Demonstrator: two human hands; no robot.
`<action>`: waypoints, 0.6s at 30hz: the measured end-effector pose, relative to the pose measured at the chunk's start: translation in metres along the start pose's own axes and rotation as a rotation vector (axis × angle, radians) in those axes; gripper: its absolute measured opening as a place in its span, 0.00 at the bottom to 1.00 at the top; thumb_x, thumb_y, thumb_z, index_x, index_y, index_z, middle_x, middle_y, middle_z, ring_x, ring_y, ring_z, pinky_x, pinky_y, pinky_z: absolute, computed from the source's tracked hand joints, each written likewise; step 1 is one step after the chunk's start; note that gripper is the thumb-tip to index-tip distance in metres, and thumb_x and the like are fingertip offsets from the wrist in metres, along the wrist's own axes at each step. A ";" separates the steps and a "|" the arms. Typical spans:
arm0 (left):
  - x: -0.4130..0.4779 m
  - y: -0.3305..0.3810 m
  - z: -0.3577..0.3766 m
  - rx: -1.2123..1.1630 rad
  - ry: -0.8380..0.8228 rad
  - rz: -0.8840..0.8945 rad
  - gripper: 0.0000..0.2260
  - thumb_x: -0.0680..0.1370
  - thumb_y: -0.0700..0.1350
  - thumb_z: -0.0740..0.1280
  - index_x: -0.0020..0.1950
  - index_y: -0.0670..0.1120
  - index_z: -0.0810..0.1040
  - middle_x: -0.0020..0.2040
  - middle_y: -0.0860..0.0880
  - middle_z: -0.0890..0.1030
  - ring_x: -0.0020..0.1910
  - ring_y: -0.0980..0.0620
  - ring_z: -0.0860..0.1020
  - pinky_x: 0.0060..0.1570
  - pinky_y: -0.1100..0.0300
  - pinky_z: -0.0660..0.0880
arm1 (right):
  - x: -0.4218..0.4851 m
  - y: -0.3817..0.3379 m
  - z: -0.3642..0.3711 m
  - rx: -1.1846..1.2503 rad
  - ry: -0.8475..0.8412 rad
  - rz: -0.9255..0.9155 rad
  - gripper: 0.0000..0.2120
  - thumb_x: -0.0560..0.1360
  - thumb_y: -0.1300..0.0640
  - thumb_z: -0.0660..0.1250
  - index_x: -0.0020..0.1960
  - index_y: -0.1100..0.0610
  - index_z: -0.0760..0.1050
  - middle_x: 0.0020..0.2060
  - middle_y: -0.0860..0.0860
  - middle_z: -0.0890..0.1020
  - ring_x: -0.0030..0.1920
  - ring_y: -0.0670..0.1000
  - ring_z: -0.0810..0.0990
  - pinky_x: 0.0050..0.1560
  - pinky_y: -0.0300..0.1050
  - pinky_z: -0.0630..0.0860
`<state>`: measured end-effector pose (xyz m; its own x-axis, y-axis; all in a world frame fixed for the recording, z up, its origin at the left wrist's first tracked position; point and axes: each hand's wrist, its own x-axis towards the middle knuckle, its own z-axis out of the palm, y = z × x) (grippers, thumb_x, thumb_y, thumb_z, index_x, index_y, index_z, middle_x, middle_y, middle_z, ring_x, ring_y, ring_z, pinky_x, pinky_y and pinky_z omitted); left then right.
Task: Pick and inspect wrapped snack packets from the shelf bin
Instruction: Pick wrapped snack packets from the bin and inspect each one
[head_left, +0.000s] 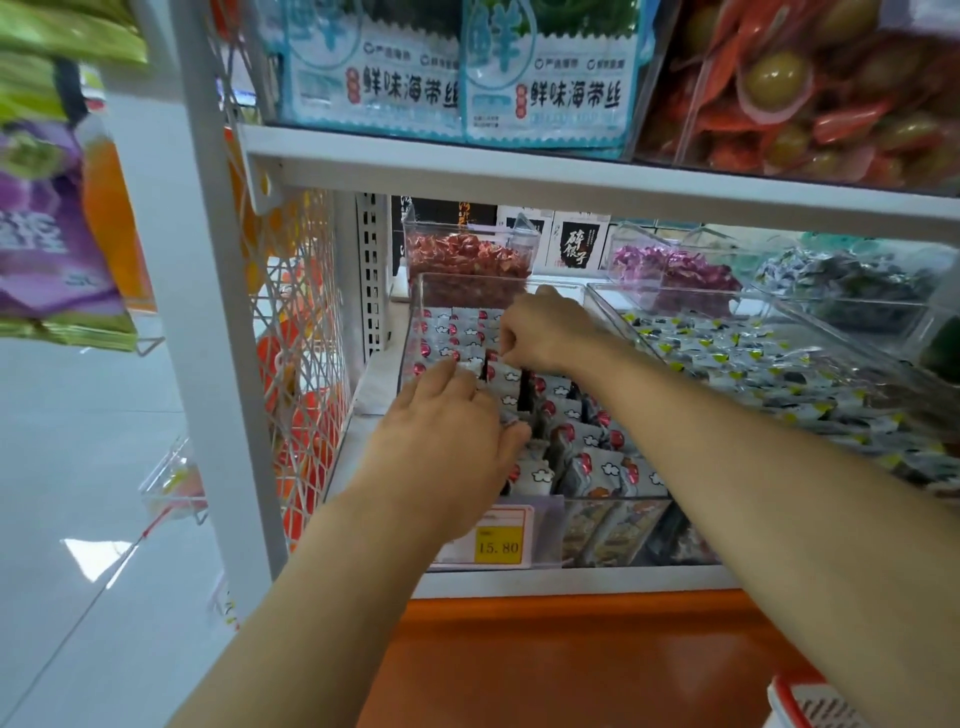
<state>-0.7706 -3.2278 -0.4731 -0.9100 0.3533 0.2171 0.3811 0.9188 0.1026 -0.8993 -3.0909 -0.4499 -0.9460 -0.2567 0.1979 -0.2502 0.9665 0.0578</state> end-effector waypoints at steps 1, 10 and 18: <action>0.000 0.000 0.000 0.000 0.007 0.005 0.26 0.81 0.58 0.47 0.73 0.46 0.63 0.76 0.48 0.58 0.76 0.50 0.49 0.72 0.53 0.48 | 0.001 -0.001 -0.001 0.014 0.001 -0.009 0.03 0.74 0.59 0.67 0.45 0.56 0.80 0.50 0.51 0.80 0.62 0.53 0.69 0.58 0.51 0.72; -0.004 0.001 -0.005 -0.286 0.187 0.019 0.20 0.81 0.51 0.55 0.72 0.47 0.65 0.72 0.49 0.64 0.72 0.50 0.58 0.68 0.59 0.56 | -0.076 0.010 -0.037 0.903 0.508 0.171 0.10 0.77 0.64 0.63 0.39 0.54 0.67 0.41 0.50 0.75 0.43 0.54 0.78 0.42 0.46 0.77; -0.021 0.016 -0.014 -1.059 0.224 -0.216 0.19 0.80 0.48 0.60 0.71 0.47 0.66 0.51 0.54 0.78 0.46 0.58 0.78 0.43 0.62 0.77 | -0.169 0.005 -0.031 1.645 0.413 0.366 0.03 0.78 0.64 0.61 0.45 0.60 0.70 0.48 0.61 0.79 0.35 0.50 0.82 0.32 0.41 0.79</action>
<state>-0.7434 -3.2228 -0.4622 -0.9649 0.0653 0.2545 0.2621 0.3039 0.9159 -0.7343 -3.0433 -0.4530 -0.9521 0.2280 0.2040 -0.2320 -0.1034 -0.9672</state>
